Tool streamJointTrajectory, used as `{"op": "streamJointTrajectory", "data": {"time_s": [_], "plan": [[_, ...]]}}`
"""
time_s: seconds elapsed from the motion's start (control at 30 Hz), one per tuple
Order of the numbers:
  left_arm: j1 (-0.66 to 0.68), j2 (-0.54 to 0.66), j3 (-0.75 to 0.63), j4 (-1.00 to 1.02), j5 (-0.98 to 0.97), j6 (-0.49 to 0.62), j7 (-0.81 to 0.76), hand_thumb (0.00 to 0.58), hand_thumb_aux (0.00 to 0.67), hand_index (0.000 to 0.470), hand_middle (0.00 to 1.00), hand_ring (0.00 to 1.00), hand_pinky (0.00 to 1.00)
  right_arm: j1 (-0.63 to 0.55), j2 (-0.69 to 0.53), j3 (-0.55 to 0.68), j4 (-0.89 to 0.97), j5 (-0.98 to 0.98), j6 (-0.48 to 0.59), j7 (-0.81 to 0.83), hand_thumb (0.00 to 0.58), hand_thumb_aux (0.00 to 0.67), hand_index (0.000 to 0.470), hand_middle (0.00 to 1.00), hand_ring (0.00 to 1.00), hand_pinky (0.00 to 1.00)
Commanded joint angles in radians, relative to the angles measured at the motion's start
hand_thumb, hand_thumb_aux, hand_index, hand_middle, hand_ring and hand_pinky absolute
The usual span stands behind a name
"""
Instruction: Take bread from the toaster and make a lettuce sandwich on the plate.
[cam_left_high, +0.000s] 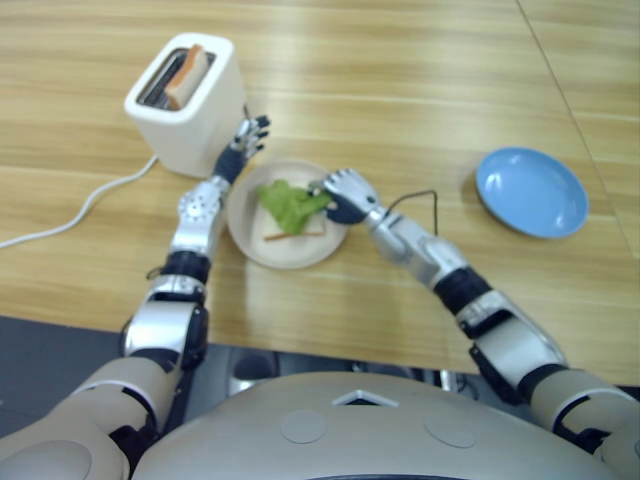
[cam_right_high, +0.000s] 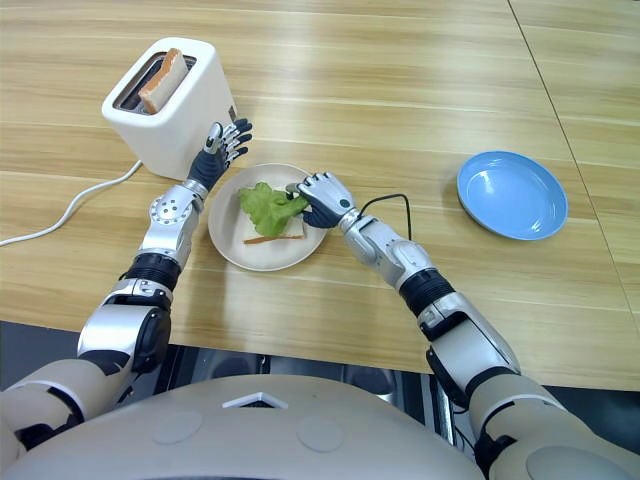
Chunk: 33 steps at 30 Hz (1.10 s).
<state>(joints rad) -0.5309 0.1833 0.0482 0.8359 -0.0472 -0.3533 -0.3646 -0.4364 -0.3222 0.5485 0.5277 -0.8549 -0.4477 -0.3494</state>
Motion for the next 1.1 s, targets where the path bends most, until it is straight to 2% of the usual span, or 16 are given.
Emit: {"op": "streamJointTrajectory", "data": {"time_s": [0.03, 0.2, 0.23, 0.27, 0.3, 0.33, 0.37, 0.67, 0.8, 0.93, 1.1], "plan": [[-0.006, 0.001, -0.004, 0.022, 0.009, 0.001, 0.007, 0.000, 0.000, 0.000, 0.00, 0.00, 0.00, -0.007, 0.002, 0.012, 0.004, -0.017, 0.015, 0.010, 0.580, 0.670, 0.460, 1.00, 1.00, 1.00], [-0.009, 0.001, -0.007, 0.023, 0.014, 0.000, 0.010, 0.000, 0.000, 0.000, 0.00, 0.00, 0.00, -0.005, 0.010, 0.045, 0.051, -0.050, 0.037, 0.016, 0.580, 0.670, 0.460, 1.00, 1.00, 1.00], [-0.009, 0.001, -0.009, 0.022, 0.015, 0.000, 0.010, 0.000, 0.000, 0.000, 0.00, 0.00, 0.00, -0.003, 0.008, 0.050, 0.056, -0.055, 0.045, 0.018, 0.580, 0.670, 0.460, 0.93, 0.93, 0.93], [-0.009, 0.002, -0.010, 0.021, 0.016, 0.000, 0.009, 0.000, 0.000, 0.000, 0.00, 0.00, 0.00, 0.000, 0.005, 0.056, 0.058, -0.062, 0.052, 0.019, 0.527, 0.468, 0.321, 0.08, 0.08, 0.08], [-0.009, 0.002, -0.010, 0.020, 0.016, 0.000, 0.009, 0.000, 0.000, 0.000, 0.00, 0.00, 0.00, 0.002, 0.002, 0.061, 0.059, -0.068, 0.063, 0.023, 0.429, 0.328, 0.225, 0.00, 0.00, 0.00], [-0.008, 0.004, -0.010, 0.018, 0.016, 0.000, 0.009, 0.000, 0.000, 0.000, 0.00, 0.00, 0.00, 0.002, -0.001, 0.066, 0.063, -0.074, 0.071, 0.028, 0.429, 0.328, 0.225, 0.00, 0.00, 0.00], [-0.007, 0.005, -0.010, 0.014, 0.016, 0.001, 0.009, 0.000, 0.000, 0.000, 0.00, 0.00, 0.00, 0.004, -0.006, 0.066, 0.066, -0.074, 0.078, 0.036, 0.000, 0.000, 0.000, 0.00, 0.00, 0.00], [0.002, 0.018, -0.019, -0.019, 0.037, -0.003, 0.025, 0.000, 0.000, 0.000, 0.00, 0.00, 0.00, 0.031, -0.062, 0.035, -0.009, -0.063, 0.110, 0.068, 0.000, 0.000, 0.000, 0.00, 0.00, 0.00], [0.036, 0.037, -0.037, -0.112, 0.089, -0.024, 0.070, 0.000, 0.000, 0.000, 0.00, 0.00, 0.00, 0.080, -0.141, -0.043, -0.131, -0.027, 0.140, 0.081, 0.000, 0.000, 0.000, 0.00, 0.00, 0.00], [0.119, 0.082, -0.049, -0.348, 0.176, -0.030, 0.145, 0.000, 0.000, 0.000, 0.00, 0.00, 0.00, 0.172, -0.236, -0.180, -0.310, 0.022, 0.187, 0.089, 0.000, 0.000, 0.000, 0.00, 0.00, 0.00], [0.227, 0.132, -0.011, -0.740, 0.224, 0.033, 0.190, 0.000, 0.000, 0.000, 0.00, 0.00, 0.00, 0.272, -0.302, -0.342, -0.461, 0.082, 0.225, 0.092, 0.000, 0.000, 0.000, 0.00, 0.00, 0.00]]}}
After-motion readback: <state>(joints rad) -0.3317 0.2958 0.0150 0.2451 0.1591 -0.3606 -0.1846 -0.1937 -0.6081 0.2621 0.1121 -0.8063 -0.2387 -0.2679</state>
